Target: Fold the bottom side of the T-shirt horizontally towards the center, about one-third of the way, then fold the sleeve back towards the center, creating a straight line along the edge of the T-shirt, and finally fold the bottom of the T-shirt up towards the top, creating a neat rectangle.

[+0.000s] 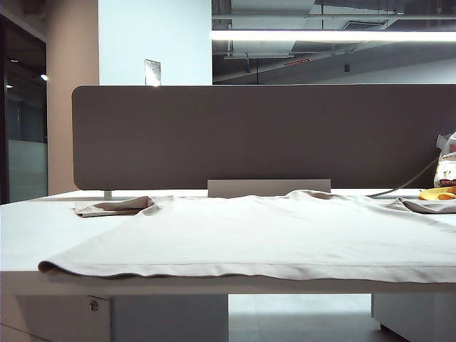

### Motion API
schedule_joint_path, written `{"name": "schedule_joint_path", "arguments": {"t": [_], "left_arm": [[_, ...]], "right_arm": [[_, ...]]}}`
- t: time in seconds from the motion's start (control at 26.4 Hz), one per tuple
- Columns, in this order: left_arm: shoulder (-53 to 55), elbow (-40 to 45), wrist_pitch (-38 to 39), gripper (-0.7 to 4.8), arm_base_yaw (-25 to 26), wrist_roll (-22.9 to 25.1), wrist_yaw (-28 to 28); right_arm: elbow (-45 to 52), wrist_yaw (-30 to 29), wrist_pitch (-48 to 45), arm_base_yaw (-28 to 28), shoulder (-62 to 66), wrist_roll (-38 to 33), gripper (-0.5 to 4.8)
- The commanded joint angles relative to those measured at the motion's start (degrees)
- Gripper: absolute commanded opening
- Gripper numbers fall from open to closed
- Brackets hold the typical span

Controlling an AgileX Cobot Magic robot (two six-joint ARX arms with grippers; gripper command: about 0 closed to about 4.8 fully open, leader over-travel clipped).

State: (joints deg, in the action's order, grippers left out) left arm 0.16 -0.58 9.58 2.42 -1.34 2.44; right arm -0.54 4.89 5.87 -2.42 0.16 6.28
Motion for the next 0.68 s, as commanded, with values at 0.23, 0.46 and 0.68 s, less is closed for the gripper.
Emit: {"name": "schedule_joint_path", "arguments": {"t": [0.23,0.46,0.68], "left_arm": [[0.0,0.2,-0.7,-0.05,-0.1,-4.2,-1.2],[0.0,0.1,-3.7,-0.05,-0.1,-9.9,4.7],[0.5,-0.1,0.2,-0.05,-0.2,-16.6,10.5]], "right_arm": [[0.2,-5.5,-1.5,-0.2,0.0,-3.0,-0.05],[0.1,-4.5,-4.8,-0.1,0.0,-10.6,-0.05],[-2.6,1.9,-0.9,-0.1,2.5,-19.6,-0.05]]}}
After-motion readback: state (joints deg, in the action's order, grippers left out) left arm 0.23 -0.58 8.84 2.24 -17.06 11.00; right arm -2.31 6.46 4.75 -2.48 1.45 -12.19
